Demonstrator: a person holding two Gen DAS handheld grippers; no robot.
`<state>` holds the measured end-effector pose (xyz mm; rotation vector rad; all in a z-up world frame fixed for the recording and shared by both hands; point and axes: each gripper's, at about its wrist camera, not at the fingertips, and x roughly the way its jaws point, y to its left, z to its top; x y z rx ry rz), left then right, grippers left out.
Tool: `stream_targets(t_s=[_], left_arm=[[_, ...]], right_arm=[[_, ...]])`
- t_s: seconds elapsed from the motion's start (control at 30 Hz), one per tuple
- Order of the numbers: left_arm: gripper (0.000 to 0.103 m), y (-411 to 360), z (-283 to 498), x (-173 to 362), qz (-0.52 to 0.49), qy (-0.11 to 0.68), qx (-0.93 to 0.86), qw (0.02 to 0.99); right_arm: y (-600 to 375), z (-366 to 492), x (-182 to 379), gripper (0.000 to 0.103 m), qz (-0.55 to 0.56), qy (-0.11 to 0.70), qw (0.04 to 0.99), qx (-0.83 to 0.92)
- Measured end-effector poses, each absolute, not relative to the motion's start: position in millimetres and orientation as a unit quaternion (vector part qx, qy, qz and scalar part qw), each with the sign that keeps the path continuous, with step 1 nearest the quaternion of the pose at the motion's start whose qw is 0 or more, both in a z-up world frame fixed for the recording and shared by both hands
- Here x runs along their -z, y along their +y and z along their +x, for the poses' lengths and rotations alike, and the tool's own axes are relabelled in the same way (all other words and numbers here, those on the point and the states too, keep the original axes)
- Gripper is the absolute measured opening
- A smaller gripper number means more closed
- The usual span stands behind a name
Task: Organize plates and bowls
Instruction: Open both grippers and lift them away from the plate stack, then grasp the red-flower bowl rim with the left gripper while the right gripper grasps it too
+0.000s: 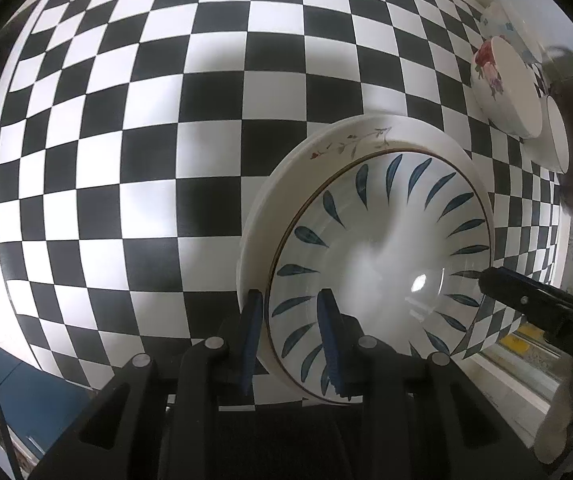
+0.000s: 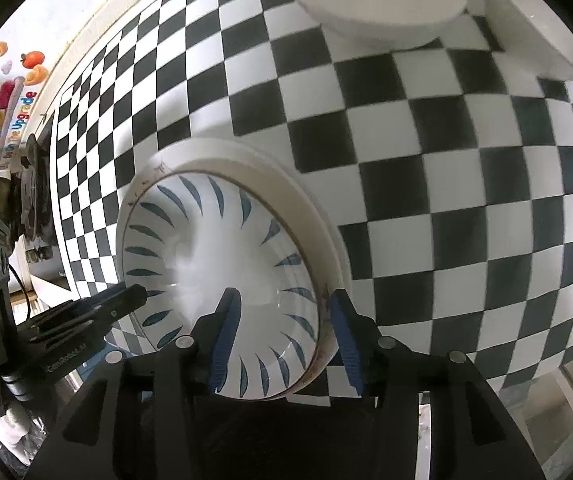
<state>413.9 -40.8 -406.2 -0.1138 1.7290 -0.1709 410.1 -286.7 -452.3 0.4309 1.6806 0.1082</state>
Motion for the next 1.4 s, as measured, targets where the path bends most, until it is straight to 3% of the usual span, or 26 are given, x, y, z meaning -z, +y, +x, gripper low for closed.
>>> stream_targets(t_s=[0.4,0.63,0.73,1.4], left_arm=[[0.026,-58,395,325,0.000,0.697,0.071,0.713],[0.026,-57,380,272,-0.005,0.669,0.085,0.738],[0.026,-61,371,256,-0.008,0.661,0.092,0.745],[0.032,-57,355,194,-0.040,0.626,0.101,0.772]], right_arm=[[-267,384,386,0.050,0.096,0.696,0.711,-0.020],[-265,360,328,0.075,0.086,0.658,0.748,0.000],[-266,350,307,0.081,0.085,0.647,0.758,0.004],[-269,315,214,0.089,0.105,0.580,0.808,-0.025]])
